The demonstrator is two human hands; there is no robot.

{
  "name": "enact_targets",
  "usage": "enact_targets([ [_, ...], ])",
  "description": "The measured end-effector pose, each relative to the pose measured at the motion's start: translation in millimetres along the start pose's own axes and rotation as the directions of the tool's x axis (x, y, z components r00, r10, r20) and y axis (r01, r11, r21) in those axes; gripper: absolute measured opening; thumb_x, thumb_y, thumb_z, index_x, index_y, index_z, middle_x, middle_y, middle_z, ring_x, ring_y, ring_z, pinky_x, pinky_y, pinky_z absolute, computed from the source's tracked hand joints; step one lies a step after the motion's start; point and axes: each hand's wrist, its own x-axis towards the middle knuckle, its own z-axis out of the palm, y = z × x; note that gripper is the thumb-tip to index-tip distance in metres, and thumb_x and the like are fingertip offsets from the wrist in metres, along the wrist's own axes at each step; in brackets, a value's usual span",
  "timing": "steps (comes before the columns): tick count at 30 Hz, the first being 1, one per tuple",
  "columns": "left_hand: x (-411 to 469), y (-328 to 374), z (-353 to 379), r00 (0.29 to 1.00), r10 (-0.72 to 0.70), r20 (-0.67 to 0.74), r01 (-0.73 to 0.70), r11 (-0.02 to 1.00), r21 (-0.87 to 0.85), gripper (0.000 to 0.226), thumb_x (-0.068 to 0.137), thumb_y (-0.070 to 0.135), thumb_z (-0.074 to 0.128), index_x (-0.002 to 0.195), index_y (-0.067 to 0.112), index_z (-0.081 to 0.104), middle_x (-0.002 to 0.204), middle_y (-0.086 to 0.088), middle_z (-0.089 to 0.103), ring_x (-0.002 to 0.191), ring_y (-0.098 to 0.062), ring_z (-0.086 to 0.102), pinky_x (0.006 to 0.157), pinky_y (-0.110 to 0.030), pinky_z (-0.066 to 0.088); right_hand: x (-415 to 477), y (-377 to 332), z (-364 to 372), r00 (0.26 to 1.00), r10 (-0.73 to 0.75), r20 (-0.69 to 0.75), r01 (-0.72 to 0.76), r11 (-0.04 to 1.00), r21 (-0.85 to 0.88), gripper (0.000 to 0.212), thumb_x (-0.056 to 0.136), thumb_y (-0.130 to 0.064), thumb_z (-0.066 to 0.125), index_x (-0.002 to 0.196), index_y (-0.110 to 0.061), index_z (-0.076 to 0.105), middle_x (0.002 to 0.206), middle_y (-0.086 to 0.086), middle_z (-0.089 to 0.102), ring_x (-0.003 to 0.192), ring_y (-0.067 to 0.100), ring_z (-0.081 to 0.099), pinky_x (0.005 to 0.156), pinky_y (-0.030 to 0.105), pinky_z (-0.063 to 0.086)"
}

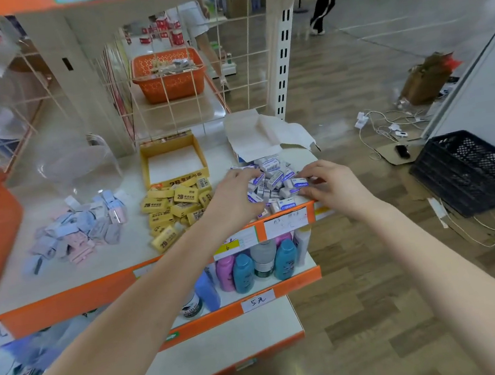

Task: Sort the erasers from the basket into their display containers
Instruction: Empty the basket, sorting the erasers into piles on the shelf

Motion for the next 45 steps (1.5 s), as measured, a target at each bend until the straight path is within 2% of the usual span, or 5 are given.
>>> enact_targets([
  [8,-3.4,-2.1,-7.1,0.992,0.059,0.112,-0.064,0.997,0.039,0.080,0.079,0.022,0.073,0.145,0.030,0.028,0.147,-0.001,0.037,0.101,-0.018,0.052,0.084,-0.021,0.034,-1.4,-0.3,-10.8,0.988,0.146,0.041,-0.152,0.961,0.231,0.058,0.079,0.013,0.047,0.131,-0.014,0.053,0.100,-0.002,0.062,0.092,0.014,0.058,0.085,0.012,0.047],
  [13,-3.6,-3.6,-1.4,0.995,0.086,0.047,-0.085,0.996,-0.039,0.076,0.078,0.020,0.075,0.143,0.026,0.035,0.147,-0.002,0.035,0.129,-0.019,0.041,0.099,-0.025,0.035,2.9,-3.9,-6.8,0.994,0.112,-0.011,-0.107,0.970,0.216,0.050,0.078,0.011,0.053,0.121,-0.014,0.061,0.093,-0.003,0.063,0.085,0.018,0.058,0.077,0.013,0.047],
  [27,-11.2,-16.6,-27.0,1.000,-0.012,0.024,0.014,0.995,-0.102,0.068,0.080,0.027,0.075,0.138,0.029,0.039,0.135,-0.001,0.051,0.117,-0.017,0.051,0.092,-0.027,0.041,19.4,-29.2,-3.3,0.994,0.047,-0.099,-0.032,0.988,0.150,0.033,0.086,-0.002,0.056,0.113,-0.018,0.065,0.096,-0.005,0.063,0.083,0.009,0.058,0.070,0.006,0.043],
  [39,-77.4,-98.3,-121.7,0.915,-0.202,-0.348,0.126,0.965,-0.228,0.040,0.083,0.003,0.064,0.117,0.022,0.058,0.103,0.007,0.059,0.076,-0.003,0.059,0.080,-0.023,0.050,89.2,-146.5,54.8,0.957,-0.284,0.063,0.266,0.942,0.202,0.030,0.088,-0.006,0.055,0.113,-0.020,0.065,0.094,-0.009,0.060,0.075,-0.002,0.050,0.074,0.018,0.043],
  [45,-140.3,-151.4,-178.2,0.781,-0.323,-0.534,0.291,0.946,-0.146,0.037,0.084,0.008,0.062,0.120,0.020,0.061,0.106,0.010,0.060,0.098,-0.011,0.057,0.091,-0.028,0.044,118.3,-241.8,100.6,0.854,-0.501,0.139,0.458,0.852,0.254,0.031,0.085,-0.003,0.058,0.114,-0.012,0.066,0.097,-0.005,0.060,0.076,-0.002,0.050,0.071,0.001,0.035],
])
